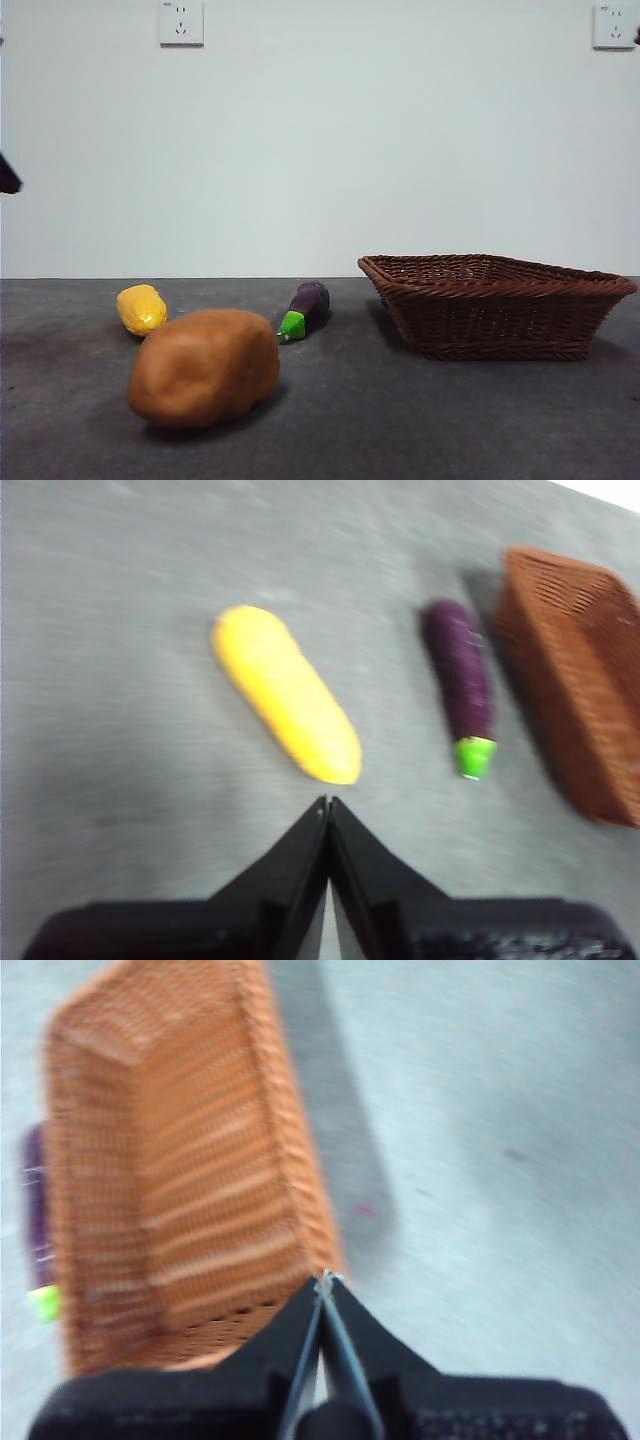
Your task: Help me put the vegetables on the table into the basket
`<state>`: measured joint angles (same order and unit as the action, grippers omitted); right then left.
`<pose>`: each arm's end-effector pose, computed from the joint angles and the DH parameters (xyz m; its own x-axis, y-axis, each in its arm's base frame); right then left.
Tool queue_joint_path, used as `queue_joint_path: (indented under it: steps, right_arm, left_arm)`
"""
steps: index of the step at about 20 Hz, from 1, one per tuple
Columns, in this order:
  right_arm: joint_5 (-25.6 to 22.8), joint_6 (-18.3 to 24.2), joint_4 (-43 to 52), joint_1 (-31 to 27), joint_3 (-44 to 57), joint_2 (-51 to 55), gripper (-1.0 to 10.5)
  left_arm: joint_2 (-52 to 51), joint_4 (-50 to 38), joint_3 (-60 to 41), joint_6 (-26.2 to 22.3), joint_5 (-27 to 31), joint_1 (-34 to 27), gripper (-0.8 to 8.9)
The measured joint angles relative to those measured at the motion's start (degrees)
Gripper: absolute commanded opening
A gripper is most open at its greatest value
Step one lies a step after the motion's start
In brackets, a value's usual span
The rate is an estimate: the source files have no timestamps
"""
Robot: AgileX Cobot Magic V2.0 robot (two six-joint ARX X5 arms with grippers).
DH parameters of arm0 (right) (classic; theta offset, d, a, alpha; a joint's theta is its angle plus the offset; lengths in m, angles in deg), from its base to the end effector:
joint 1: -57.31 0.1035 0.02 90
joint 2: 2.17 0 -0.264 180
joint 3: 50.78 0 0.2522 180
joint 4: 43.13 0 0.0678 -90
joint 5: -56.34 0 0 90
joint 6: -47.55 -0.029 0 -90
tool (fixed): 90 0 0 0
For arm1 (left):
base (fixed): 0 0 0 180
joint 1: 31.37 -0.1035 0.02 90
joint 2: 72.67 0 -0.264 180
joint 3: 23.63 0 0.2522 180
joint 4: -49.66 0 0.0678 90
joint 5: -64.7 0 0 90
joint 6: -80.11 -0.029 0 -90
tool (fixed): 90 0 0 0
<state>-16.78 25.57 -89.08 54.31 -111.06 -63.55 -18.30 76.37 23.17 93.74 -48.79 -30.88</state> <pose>0.2110 -0.0026 0.2605 0.6663 0.2558 -0.7004 0.1368 0.8814 0.4521 0.1941 -0.0132 0.2317 0.7544 -0.4051 -0.5166 0.1950 0.8897 -0.4129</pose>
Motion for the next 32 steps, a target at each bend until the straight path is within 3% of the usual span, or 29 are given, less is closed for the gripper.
queue_joint_path:
  steps: [2, 5, 8, 14, 21, 23, 26, 32]
  right_arm:
    - [2.93, 2.38, -2.58, 0.00, -4.94, -4.37, 1.1]
    - [3.10, 6.73, -9.79, 0.00, -13.81, -13.09, 3.7]
    - [3.08, 10.99, -16.20, 0.00, -22.93, -22.93, 4.5]
    - [3.06, 16.72, -20.92, 1.27, -36.54, -39.91, 4.4]
    - [3.02, 19.71, -25.29, 4.57, -48.41, -54.82, 4.2]
    - [3.02, 19.98, -26.36, 4.90, -50.62, -57.96, 3.2]
    - [1.97, 20.26, -26.10, 5.22, -51.34, -59.63, -0.3]
    - [1.03, 21.16, -26.86, 5.22, -52.02, -59.63, -0.1]
  left_arm:
    - [3.52, 1.86, 2.69, 0.02, -2.78, 0.00, -0.04]
    - [8.79, 8.48, 8.46, -0.04, -3.74, 0.00, -0.04]
    - [13.49, 15.61, 15.19, -1.53, -3.74, 0.00, -0.04]
    - [18.80, 20.28, 23.47, -3.10, -3.74, 0.46, -0.04]
    - [20.94, 22.08, 23.89, -3.32, -3.74, 1.92, -0.04]
    - [21.07, 22.43, 23.89, -3.61, -3.74, 1.95, -0.04]
    - [21.38, 23.52, 23.89, -4.04, -3.74, 1.92, -0.04]
    - [22.91, 23.45, 23.89, -4.15, -3.74, 1.95, -0.05]
